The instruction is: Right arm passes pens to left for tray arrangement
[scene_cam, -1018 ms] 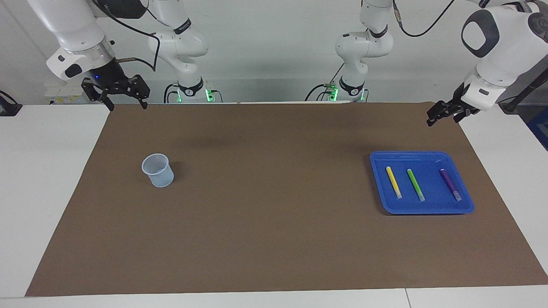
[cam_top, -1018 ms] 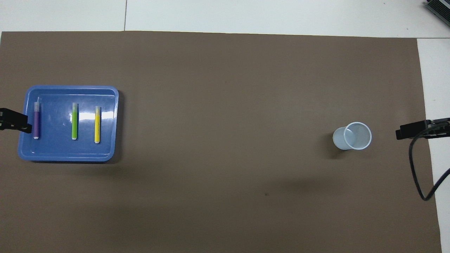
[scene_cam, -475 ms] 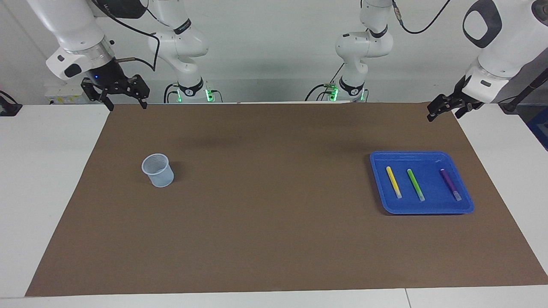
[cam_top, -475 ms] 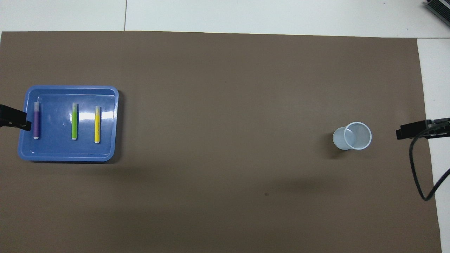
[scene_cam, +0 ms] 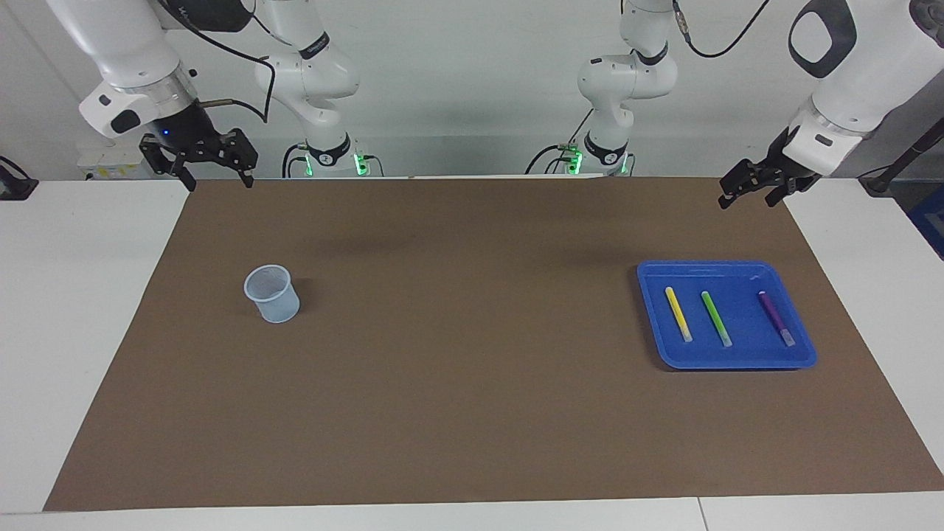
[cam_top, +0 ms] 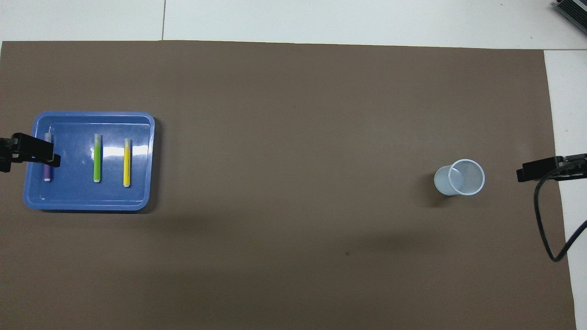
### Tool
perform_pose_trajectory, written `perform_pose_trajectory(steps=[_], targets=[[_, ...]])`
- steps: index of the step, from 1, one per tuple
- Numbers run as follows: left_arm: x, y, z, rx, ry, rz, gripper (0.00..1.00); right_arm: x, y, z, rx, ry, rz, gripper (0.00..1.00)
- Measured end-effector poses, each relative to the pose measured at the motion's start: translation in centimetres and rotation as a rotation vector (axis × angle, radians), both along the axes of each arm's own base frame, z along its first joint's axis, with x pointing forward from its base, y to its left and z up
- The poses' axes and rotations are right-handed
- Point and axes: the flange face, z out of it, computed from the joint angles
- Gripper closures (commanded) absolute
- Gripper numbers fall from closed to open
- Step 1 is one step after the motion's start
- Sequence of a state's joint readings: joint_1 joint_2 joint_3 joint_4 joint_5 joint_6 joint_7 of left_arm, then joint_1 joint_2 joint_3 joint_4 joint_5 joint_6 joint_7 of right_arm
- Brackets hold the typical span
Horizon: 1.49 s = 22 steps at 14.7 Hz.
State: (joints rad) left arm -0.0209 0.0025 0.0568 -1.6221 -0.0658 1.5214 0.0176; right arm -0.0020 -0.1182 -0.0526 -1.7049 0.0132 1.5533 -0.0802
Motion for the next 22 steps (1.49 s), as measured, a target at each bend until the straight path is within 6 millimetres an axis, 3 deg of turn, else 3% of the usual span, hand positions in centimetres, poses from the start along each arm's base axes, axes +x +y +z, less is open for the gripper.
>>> perform_pose_trajectory(steps=[2, 10, 22], targets=[[0.0, -1.4, 0.2, 0.002, -0.001, -0.002, 0.0, 0.0, 0.0, 0.0, 0.0, 0.0, 0.0, 0.0], [-0.1, -2.8, 0.2, 0.032, 0.006, -0.034, 0.0, 0.0, 0.2, 0.0, 0.0, 0.0, 0.004, 0.0], [-0.1, -2.5, 0.2, 0.039, 0.006, -0.028, 0.0, 0.0, -0.2, 0.0, 0.001, 0.0, -0.003, 0.0]])
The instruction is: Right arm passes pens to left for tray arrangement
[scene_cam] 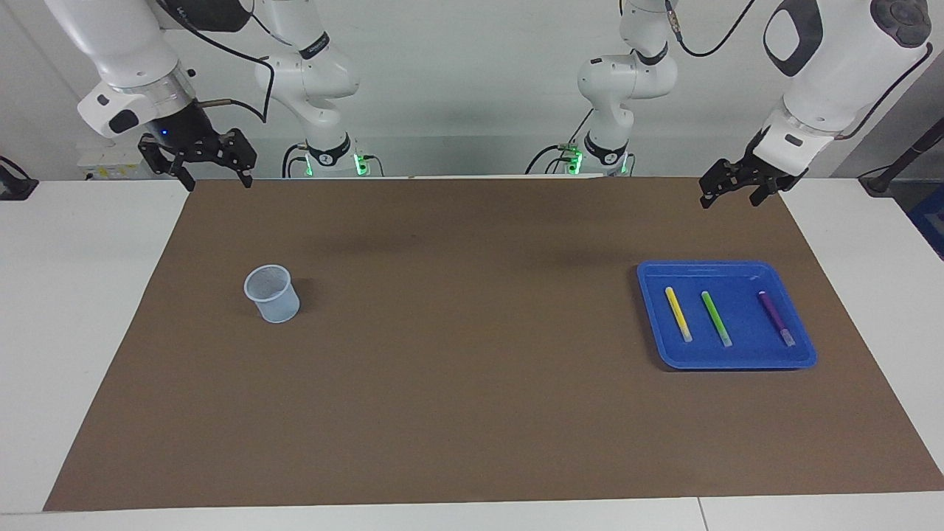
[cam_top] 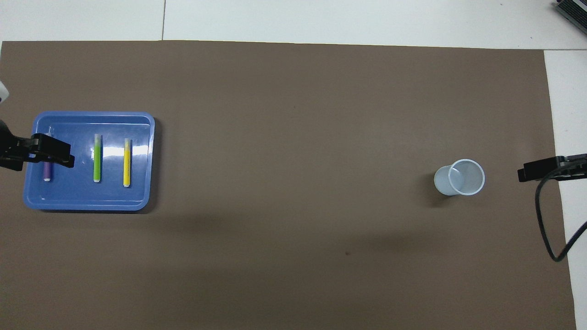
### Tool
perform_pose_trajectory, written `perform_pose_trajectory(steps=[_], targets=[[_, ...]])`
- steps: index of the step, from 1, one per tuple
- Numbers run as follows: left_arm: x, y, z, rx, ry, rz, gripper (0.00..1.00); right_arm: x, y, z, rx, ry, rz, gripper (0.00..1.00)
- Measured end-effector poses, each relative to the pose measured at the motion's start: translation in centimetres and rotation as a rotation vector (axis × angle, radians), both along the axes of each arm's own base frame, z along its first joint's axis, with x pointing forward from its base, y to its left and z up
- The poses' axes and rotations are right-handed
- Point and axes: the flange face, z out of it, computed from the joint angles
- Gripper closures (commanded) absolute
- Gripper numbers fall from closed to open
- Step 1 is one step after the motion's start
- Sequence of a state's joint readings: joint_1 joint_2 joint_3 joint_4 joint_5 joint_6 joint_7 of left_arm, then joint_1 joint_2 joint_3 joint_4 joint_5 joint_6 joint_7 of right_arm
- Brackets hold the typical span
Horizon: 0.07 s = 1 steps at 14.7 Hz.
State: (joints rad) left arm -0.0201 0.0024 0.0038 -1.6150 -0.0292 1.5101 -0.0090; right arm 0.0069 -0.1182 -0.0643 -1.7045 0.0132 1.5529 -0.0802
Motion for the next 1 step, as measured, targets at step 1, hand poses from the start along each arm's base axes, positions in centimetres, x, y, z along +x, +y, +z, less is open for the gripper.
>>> perform_pose_trajectory(steps=[1], targets=[[0.0, -0.01, 0.0, 0.0, 0.0, 0.0, 0.0, 0.0, 0.0, 0.0, 0.0, 0.0, 0.0, 0.0]])
